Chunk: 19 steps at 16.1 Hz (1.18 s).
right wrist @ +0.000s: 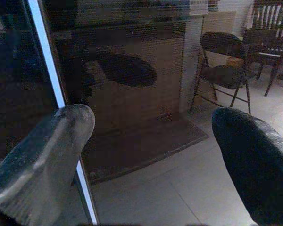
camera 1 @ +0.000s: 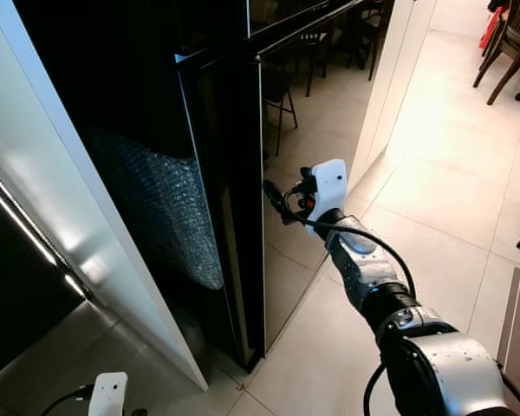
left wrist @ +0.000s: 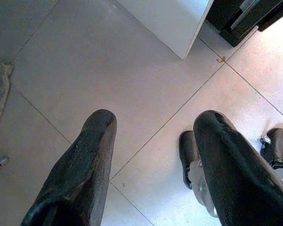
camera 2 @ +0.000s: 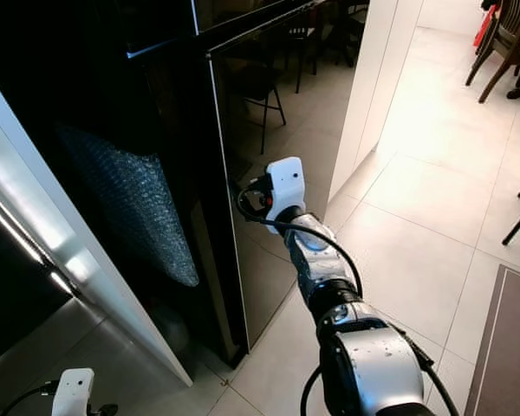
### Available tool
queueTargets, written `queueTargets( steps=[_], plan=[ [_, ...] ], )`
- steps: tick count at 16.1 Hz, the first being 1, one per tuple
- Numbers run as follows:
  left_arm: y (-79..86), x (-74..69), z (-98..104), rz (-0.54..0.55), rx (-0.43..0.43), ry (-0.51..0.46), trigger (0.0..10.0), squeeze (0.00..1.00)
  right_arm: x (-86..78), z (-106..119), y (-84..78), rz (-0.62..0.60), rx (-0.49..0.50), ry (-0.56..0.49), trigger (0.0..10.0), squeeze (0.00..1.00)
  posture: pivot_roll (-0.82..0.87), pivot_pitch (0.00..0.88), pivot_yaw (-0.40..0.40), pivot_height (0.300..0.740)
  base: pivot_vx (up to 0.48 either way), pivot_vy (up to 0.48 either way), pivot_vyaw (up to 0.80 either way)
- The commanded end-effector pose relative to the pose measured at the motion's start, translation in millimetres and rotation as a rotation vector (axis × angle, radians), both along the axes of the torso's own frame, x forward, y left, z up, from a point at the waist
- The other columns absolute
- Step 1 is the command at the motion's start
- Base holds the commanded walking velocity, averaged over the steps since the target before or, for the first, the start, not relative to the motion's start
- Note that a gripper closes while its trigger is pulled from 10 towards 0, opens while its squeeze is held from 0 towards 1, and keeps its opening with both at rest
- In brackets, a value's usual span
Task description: Restocking fridge
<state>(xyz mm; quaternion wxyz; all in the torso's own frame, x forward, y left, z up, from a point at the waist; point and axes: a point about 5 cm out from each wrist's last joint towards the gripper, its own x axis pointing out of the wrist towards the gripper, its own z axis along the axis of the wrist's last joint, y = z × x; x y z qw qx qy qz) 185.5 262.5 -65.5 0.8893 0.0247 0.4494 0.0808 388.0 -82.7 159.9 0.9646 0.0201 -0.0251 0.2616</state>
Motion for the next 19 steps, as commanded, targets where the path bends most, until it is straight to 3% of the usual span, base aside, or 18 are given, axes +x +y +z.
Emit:
queueTargets(
  steps=[1, 4, 6, 9, 10, 12, 14, 15, 16, 17, 18, 19],
  plan=[
    [-0.9, -3.5, -2.3, 0.002, -0.002, 0.020, 10.0, 0.00, -0.3, -4.0, -8.1, -0.028, 0.010, 0.011, 10.0, 0.00, -0.01, 0.000, 0.007, 0.740, 0.000, 0.000, 0.00],
    [-1.0, -3.6, -2.4, 0.002, -0.002, 0.021, 10.0, 0.00, 0.1, -0.9, -37.7, -0.169, 0.019, -0.060, 10.0, 0.00, -0.01, 0.000, 0.005, 0.740, 0.000, 0.000, 0.00],
    [-1.2, -3.6, -2.5, 0.004, -0.004, 0.021, 10.0, 0.00, -6.6, 6.2, -61.1, -0.278, 0.118, -0.173, 10.0, 0.00, -0.01, 0.000, 0.004, 0.740, 0.000, 0.000, 0.00],
    [-1.3, -3.5, -2.5, 0.001, -0.006, 0.021, 10.0, 0.00, -16.0, 13.2, -72.5, -0.295, 0.132, -0.283, 10.0, 0.00, -0.01, 0.000, 0.005, 0.740, 0.000, 0.000, 0.00],
    [-1.3, -3.7, -2.5, 0.002, -0.006, 0.021, 10.0, 0.00, -17.5, 12.2, -88.6, -0.391, 0.160, -0.286, 10.0, 0.00, -0.02, 0.000, 0.004, 0.740, 0.000, 0.000, 0.00],
    [-1.4, -3.8, -2.6, 0.000, -0.006, 0.021, 10.0, 0.00, -29.9, -21.8, -162.0, -0.753, 0.229, -0.089, 10.0, 0.00, -0.02, 0.000, 0.007, 0.740, 0.000, 0.000, 0.00],
    [-1.2, -4.3, -2.8, -0.007, -0.002, 0.025, 10.0, 0.00, -54.1, -61.5, -197.3, -0.874, 0.284, 0.101, 10.0, 0.00, -0.04, 0.000, 0.011, 0.740, 0.000, 0.000, 0.00],
    [-1.1, -4.7, -2.9, -0.009, -0.001, 0.027, 10.0, 0.00, -79.6, -97.2, -212.6, -0.945, 0.260, 0.267, 10.0, 0.00, -0.04, 0.000, 0.011, 0.740, 0.000, 0.000, 0.00],
    [-1.1, -5.2, -3.2, -0.010, 0.000, 0.028, 10.0, 0.00, -100.2, -125.5, -213.5, -0.965, 0.220, 0.403, 10.0, 0.00, -0.04, 0.000, 0.013, 0.740, 0.000, 0.000, 0.00],
    [-1.3, -5.6, -3.4, -0.011, 0.001, 0.029, 10.0, 0.00, -127.2, -162.4, -201.2, -0.921, 0.133, 0.593, 10.0, 0.00, -0.04, 0.000, 0.013, 0.740, 0.000, 0.000, 0.00],
    [-1.3, -5.9, -3.6, -0.011, 0.001, 0.029, 10.0, 0.00, -138.7, -176.2, -194.1, -0.883, 0.087, 0.664, 10.0, 0.00, -0.03, 0.000, 0.013, 0.740, 0.000, 0.000, 0.00],
    [-1.2, -6.2, -3.7, -0.013, 0.003, 0.030, 10.0, 0.00, -163.1, -201.0, -180.0, -0.836, 0.047, 0.798, 10.0, 0.00, -0.04, 0.000, 0.012, 0.740, 0.000, 0.000, 0.00]
  ],
)
